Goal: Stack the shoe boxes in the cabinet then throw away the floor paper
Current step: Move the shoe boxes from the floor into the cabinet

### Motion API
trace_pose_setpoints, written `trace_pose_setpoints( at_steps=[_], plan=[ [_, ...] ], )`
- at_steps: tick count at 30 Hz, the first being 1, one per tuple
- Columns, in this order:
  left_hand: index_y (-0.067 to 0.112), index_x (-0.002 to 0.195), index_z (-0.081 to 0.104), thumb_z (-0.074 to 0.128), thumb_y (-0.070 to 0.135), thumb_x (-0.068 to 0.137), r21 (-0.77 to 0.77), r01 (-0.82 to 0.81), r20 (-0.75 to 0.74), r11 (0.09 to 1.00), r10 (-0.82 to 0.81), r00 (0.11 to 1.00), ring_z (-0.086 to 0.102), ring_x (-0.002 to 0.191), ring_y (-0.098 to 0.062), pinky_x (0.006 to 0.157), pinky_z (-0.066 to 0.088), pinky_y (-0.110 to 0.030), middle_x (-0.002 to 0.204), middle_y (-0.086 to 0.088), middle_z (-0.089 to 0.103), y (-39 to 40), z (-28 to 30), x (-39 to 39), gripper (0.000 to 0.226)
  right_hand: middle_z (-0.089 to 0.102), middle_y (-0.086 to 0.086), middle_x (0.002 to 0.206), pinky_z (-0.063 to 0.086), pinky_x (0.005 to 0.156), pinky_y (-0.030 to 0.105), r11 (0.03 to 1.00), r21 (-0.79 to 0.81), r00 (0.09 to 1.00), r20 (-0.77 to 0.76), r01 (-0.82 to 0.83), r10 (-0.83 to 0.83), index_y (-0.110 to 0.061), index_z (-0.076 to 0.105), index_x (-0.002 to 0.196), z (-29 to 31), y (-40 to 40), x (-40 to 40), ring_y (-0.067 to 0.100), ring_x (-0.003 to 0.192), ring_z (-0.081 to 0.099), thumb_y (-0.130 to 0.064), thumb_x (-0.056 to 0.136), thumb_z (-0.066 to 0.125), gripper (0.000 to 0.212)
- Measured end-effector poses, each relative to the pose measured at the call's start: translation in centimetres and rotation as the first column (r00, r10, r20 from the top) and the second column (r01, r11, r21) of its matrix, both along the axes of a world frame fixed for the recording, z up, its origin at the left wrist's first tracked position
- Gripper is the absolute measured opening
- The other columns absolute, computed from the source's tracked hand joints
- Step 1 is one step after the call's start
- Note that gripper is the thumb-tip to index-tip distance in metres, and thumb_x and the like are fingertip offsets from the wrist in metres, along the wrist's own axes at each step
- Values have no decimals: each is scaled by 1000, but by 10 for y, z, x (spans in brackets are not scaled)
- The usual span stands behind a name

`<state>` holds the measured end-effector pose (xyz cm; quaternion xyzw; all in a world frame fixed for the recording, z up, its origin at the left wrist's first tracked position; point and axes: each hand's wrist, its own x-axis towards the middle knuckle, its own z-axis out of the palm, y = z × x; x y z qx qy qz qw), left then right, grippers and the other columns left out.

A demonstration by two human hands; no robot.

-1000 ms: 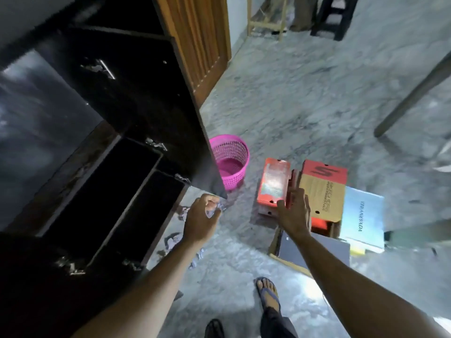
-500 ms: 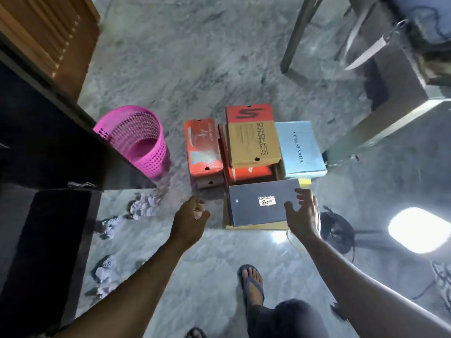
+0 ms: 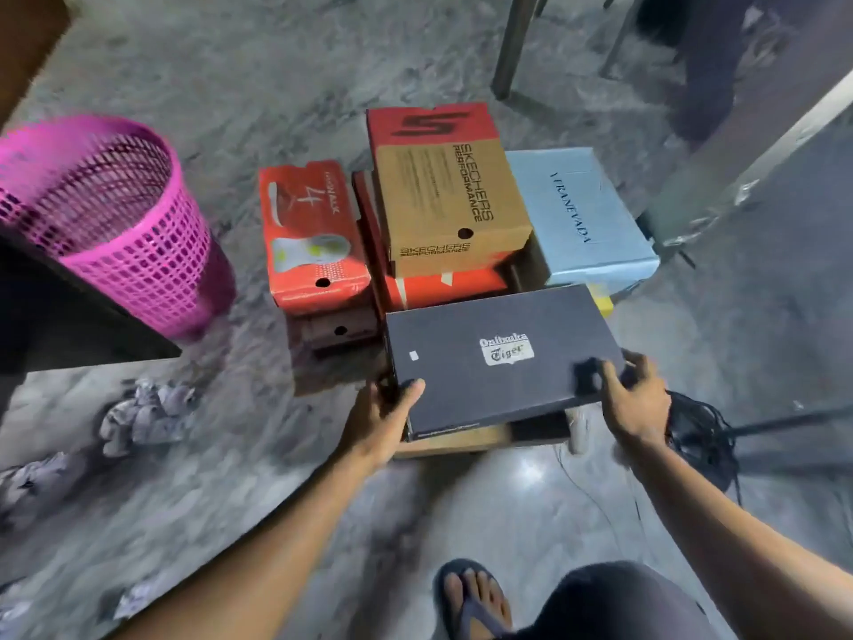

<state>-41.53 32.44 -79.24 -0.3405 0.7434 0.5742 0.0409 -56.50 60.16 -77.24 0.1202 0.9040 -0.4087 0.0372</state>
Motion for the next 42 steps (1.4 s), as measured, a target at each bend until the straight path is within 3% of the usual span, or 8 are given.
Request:
trace_pose_setpoints(
  at_steps=[4, 14, 20, 25, 32, 36, 39, 42],
  plan=[
    [43, 98, 61, 67, 38, 97, 33, -10, -156, 999, 15, 988, 58, 80, 30, 69, 42, 2, 83, 42, 68, 1, -11, 5, 8, 69, 15, 93, 47, 79, 41, 999, -17, 995, -99, 29, -31, -10, 70, 108, -26, 4, 6, 36, 90, 63, -56, 83, 54, 54],
    [24, 116, 67, 65, 40, 78, 141, -115, -321, 983, 155, 934, 70, 101, 2, 85, 51, -12, 111, 9, 76, -86, 13, 77, 42, 53, 9, 67, 40, 59, 45, 960, 24, 940, -200, -278, 277, -10, 50, 80, 0, -50, 87, 28, 63, 47, -63, 78, 59, 53],
    [10, 107, 66, 54, 4, 98, 147, -301, -284, 942, 331, 900, 66, 97, -8, 82, 50, -12, 108, -4, 70, -161, 20, 154, 16, 69, 1, 74, 37, 56, 17, 759, 151, 733, -200, -633, 651, -12, 61, 87, 35, -138, 122, -1, 67, 55, -67, 83, 62, 55],
    [17, 95, 56, 55, 8, 97, 223, -593, -204, 774, 632, 748, 63, 88, -18, 67, 48, -27, 94, -1, 65, -203, 13, 234, 9, 68, 4, 73, 49, 59, 44, 636, 152, 605, -208, -757, 769, -20, 55, 91, 27, -227, 136, 30, 68, 64, -101, 71, 34, 85],
    [17, 102, 55, 59, 22, 92, 239, -830, -194, 504, 862, 468, 61, 90, -19, 71, 43, -31, 96, 0, 66, -244, -7, 321, 12, 74, 3, 90, 49, 77, 41, 419, 98, 402, -154, -903, 903, -16, 62, 100, -5, -359, 178, 35, 96, 73, -51, 94, 68, 36],
    [7, 114, 58, 55, 40, 75, 148, -935, -234, 322, 930, 284, 55, 86, -11, 68, 41, -22, 91, 9, 60, -266, -10, 361, 51, 72, 18, 125, 42, 83, 40, 245, 99, 236, -93, -964, 967, -15, 63, 128, -15, -453, 203, 40, 112, 68, -56, 97, 57, 52],
    [11, 101, 65, 58, 29, 92, 108, -973, -279, 203, 946, 166, 55, 91, -14, 65, 46, -12, 96, 7, 56, -279, -15, 391, 22, 68, 19, 117, 36, 82, 36, 143, 93, 139, -46, -985, 989, -17, 58, 138, -17, -519, 233, 41, 116, 63, -48, 103, 55, 47],
    [25, 79, 62, 56, 25, 97, 69, -998, -315, 4, 949, -18, 56, 97, -20, 78, 41, -30, 102, -2, 62, -292, -26, 425, 19, 70, 22, 125, 44, 86, 37, 30, 39, 30, -13, -999, 999, -15, 58, 141, -29, -583, 275, 38, 112, 65, -46, 105, 53, 48]
  ],
)
